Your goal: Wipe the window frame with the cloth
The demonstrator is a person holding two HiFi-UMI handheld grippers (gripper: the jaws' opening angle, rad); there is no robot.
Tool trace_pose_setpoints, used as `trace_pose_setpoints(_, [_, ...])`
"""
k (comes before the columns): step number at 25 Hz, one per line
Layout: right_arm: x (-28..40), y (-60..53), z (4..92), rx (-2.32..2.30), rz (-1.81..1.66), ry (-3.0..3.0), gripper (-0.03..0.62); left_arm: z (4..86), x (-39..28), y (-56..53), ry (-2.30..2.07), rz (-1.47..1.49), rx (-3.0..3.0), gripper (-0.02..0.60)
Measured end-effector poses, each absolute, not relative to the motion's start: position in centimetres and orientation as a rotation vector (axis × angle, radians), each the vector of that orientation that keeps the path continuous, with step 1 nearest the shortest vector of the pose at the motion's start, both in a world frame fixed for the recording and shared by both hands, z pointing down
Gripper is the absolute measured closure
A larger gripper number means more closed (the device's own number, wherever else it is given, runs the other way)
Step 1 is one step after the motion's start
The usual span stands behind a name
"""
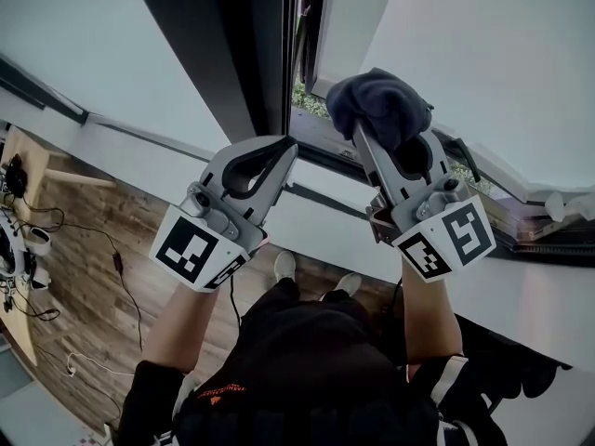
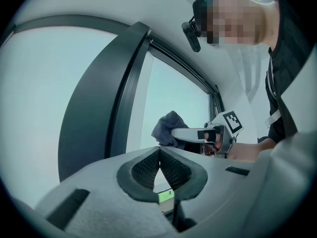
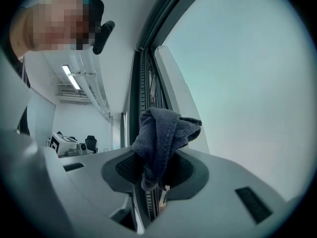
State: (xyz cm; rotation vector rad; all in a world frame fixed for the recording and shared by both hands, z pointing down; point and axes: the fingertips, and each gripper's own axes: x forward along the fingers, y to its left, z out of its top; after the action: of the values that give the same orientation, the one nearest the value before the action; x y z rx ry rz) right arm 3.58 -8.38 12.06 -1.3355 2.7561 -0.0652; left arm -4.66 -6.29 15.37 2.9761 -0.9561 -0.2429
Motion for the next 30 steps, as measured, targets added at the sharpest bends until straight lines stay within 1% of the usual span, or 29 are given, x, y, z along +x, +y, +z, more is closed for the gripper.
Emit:
trace_pose_setpoints(14, [1.8,-11.6,13.8,-1.295,-0.099,2.779,0.480,16.9,-5.9,-7.9,-0.990,-0.224,2.944,0.561])
trace_pose_setpoints(30, [-0.4,-12.9,17.8,-1.249,-0.196,2.833,0.480,20.4,-6.8,-8.2,-1.011,-0.178,2.869,0.561])
